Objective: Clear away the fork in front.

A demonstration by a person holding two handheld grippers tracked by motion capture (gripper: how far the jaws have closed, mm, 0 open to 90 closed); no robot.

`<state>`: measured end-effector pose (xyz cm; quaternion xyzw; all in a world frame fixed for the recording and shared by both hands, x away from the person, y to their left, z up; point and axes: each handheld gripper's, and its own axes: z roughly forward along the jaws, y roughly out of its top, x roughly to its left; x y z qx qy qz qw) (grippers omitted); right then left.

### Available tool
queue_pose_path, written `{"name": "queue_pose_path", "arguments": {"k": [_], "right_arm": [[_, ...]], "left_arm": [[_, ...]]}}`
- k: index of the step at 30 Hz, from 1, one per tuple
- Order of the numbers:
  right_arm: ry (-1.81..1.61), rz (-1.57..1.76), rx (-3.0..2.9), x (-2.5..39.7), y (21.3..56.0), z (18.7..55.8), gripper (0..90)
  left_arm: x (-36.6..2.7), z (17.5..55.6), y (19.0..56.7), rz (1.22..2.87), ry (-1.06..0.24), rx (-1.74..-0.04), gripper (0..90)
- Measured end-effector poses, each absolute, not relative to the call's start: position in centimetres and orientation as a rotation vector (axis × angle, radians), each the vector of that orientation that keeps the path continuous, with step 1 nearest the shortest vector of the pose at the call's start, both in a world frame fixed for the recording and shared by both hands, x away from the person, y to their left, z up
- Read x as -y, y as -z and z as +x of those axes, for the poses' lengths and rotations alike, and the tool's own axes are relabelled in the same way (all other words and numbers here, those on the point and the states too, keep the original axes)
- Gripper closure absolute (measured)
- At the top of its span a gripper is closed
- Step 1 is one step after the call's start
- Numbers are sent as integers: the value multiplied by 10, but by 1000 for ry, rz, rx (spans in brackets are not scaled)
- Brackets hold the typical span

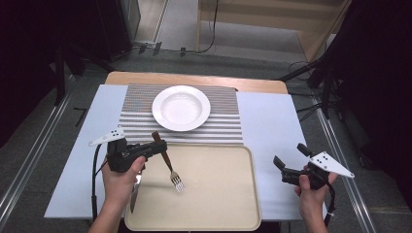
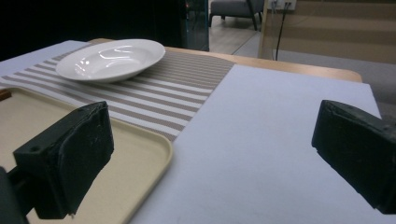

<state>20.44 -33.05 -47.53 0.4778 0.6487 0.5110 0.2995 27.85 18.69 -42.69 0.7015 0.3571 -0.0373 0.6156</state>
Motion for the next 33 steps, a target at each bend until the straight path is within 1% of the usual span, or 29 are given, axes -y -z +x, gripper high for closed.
{"name": "queue_pose_path", "arguments": {"k": [7,13,15,22,23,33], "right_arm": [[-1298,1289,-1709,354,489,196,0],[-1274,1350,-1683,369,501,197,0],[-1272,1355,-1690,370,504,199,0],[-1278,1369,-1687,371,507,200,0],[-1281,1372,-1683,371,508,200,0],[-1284,1372,-1677,372,510,201,0]], "left_arm": [[-196,276,430,1625,134,-828,800],[-203,273,433,1621,179,-832,800],[-208,272,435,1620,225,-829,800],[-215,275,445,1646,312,-838,800],[-214,278,448,1650,355,-834,800],[-210,291,468,1690,445,-876,800]]}}
